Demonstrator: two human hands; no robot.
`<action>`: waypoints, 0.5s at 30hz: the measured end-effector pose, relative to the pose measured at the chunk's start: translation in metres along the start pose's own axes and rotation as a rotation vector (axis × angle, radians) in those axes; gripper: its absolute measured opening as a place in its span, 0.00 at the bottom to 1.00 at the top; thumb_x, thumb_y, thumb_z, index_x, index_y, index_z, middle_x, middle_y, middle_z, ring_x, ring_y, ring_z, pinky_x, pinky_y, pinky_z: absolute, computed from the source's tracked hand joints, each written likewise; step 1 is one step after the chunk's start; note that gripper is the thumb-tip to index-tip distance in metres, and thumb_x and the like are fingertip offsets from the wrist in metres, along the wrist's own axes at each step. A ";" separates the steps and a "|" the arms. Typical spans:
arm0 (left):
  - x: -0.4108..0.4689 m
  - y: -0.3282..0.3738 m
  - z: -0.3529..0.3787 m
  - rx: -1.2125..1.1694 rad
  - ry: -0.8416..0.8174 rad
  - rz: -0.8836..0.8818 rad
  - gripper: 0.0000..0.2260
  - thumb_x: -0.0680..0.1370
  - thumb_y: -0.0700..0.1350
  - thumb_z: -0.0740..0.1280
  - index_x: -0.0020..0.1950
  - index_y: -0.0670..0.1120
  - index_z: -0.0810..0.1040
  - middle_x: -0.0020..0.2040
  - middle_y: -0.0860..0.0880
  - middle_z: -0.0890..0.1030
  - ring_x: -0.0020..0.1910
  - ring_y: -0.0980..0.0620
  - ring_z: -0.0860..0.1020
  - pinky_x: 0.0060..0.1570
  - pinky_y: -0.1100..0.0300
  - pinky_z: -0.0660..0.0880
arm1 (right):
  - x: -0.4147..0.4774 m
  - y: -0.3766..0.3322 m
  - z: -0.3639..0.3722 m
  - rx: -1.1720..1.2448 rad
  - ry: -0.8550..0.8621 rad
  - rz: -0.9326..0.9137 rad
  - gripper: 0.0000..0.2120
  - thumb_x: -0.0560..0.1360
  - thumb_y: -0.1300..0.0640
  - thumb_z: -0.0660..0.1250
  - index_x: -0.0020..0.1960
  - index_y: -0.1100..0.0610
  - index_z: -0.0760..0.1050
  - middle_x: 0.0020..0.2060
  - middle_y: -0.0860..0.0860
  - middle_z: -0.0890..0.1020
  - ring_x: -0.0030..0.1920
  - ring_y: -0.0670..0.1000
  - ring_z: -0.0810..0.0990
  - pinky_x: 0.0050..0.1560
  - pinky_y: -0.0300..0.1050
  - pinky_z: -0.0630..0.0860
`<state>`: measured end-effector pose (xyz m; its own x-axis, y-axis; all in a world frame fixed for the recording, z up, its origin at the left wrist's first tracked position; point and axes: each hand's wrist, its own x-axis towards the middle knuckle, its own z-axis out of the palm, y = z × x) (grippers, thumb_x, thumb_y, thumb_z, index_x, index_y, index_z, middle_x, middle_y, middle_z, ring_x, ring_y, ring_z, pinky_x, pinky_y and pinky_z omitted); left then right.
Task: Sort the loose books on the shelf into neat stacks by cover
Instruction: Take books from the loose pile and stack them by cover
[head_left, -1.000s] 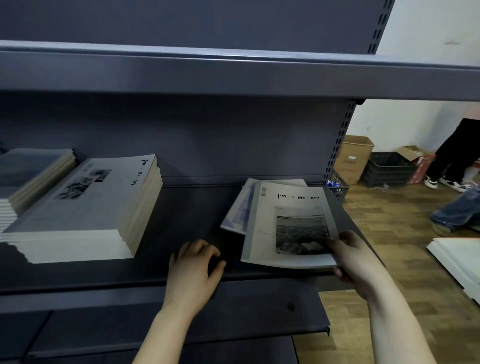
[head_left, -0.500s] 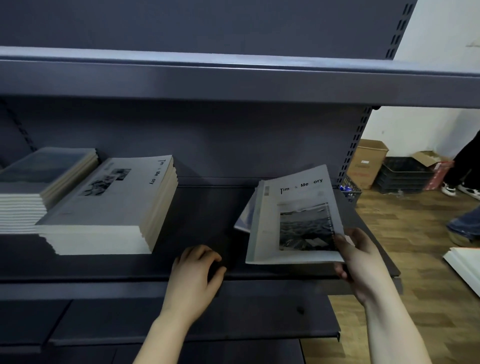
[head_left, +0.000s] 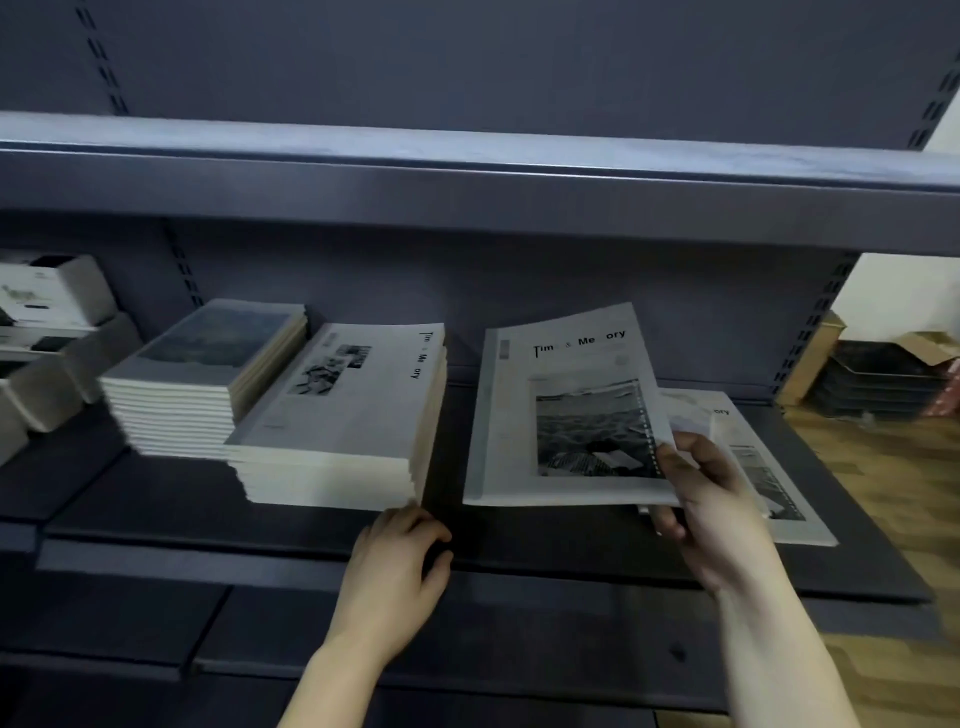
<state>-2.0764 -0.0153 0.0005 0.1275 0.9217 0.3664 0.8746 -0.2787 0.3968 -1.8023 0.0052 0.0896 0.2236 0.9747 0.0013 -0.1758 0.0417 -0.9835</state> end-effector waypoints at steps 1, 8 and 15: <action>-0.001 -0.007 -0.004 0.004 0.001 -0.007 0.06 0.73 0.47 0.69 0.49 0.53 0.81 0.49 0.56 0.78 0.48 0.53 0.75 0.45 0.57 0.72 | 0.000 0.000 0.010 0.044 -0.023 -0.008 0.03 0.81 0.62 0.59 0.52 0.60 0.71 0.35 0.53 0.75 0.19 0.45 0.65 0.18 0.34 0.60; -0.006 -0.054 -0.029 0.038 0.016 -0.045 0.05 0.73 0.48 0.69 0.48 0.54 0.81 0.49 0.57 0.78 0.48 0.54 0.75 0.45 0.59 0.70 | -0.005 -0.003 0.091 0.116 -0.067 0.010 0.08 0.81 0.63 0.58 0.45 0.57 0.72 0.36 0.53 0.77 0.21 0.43 0.67 0.18 0.34 0.59; -0.012 -0.095 -0.047 0.035 0.037 -0.062 0.05 0.72 0.49 0.71 0.47 0.54 0.81 0.48 0.57 0.78 0.47 0.54 0.76 0.44 0.57 0.72 | -0.013 0.009 0.153 0.101 -0.036 0.108 0.11 0.81 0.63 0.59 0.42 0.54 0.72 0.29 0.47 0.77 0.26 0.45 0.70 0.21 0.34 0.60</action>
<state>-2.1830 -0.0123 -0.0017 0.0558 0.9262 0.3728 0.8961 -0.2111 0.3904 -1.9533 0.0263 0.1079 0.1642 0.9818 -0.0956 -0.2930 -0.0440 -0.9551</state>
